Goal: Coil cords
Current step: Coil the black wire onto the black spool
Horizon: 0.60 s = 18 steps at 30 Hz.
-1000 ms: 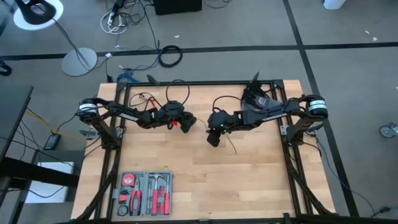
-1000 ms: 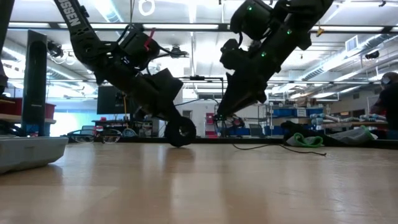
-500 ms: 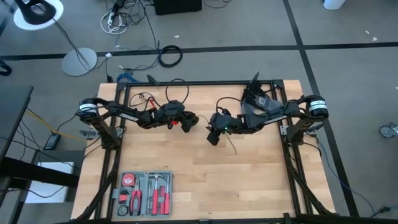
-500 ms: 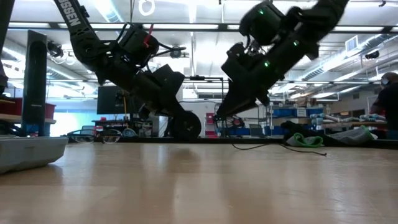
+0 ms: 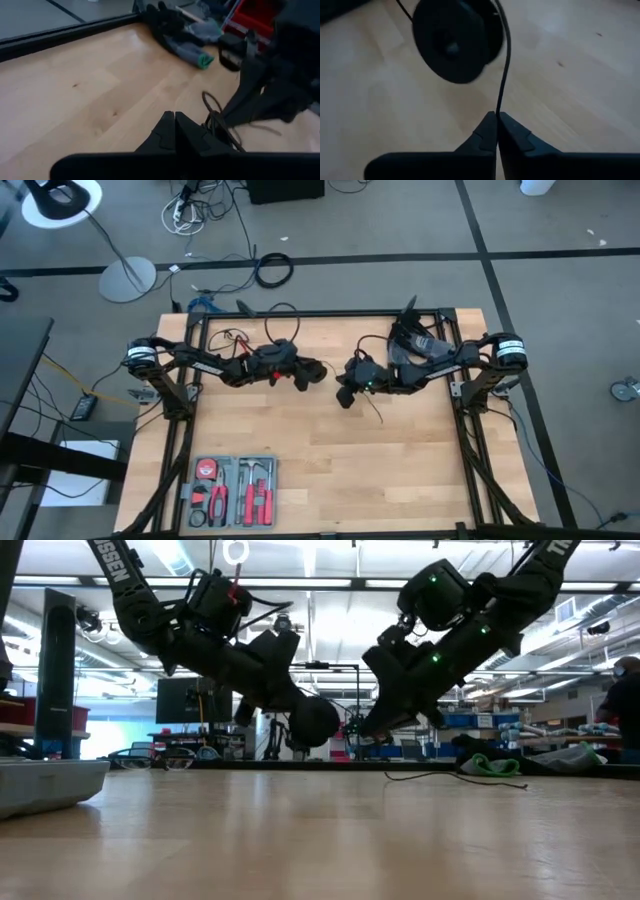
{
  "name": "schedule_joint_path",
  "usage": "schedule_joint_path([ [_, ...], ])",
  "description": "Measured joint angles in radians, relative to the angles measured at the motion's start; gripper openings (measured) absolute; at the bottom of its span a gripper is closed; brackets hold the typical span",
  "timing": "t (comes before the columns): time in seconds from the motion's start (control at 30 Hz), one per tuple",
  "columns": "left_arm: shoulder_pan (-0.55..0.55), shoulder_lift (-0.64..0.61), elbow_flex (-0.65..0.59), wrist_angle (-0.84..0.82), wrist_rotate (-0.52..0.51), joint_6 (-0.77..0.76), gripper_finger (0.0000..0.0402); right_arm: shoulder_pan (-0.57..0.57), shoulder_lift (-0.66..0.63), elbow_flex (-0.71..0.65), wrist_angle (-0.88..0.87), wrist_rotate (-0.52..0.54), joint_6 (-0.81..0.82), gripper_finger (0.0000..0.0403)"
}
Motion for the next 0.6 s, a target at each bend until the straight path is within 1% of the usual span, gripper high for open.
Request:
schedule_joint_path([
  [0.1,0.000,0.000,0.000,0.032,-0.001,-0.015,0.0001,-0.009,0.011,0.011,-0.022,-0.039,0.030,0.0004],
  [0.17,0.000,0.000,0.000,0.054,0.004,-0.017,0.0001,-0.022,0.032,0.012,-0.045,-0.091,0.070,0.0003],
  [0.33,0.000,0.000,0.001,0.084,0.022,-0.030,0.0001,-0.042,0.133,0.033,0.031,-0.236,0.121,0.0001],
  [0.47,0.000,0.000,0.001,0.075,-0.017,-0.030,0.0001,-0.023,0.217,0.147,0.059,-0.357,0.025,0.0001],
  [0.6,0.000,0.000,0.002,0.065,-0.029,-0.027,0.0001,-0.006,0.311,0.300,0.038,-0.406,-0.073,0.0001],
])
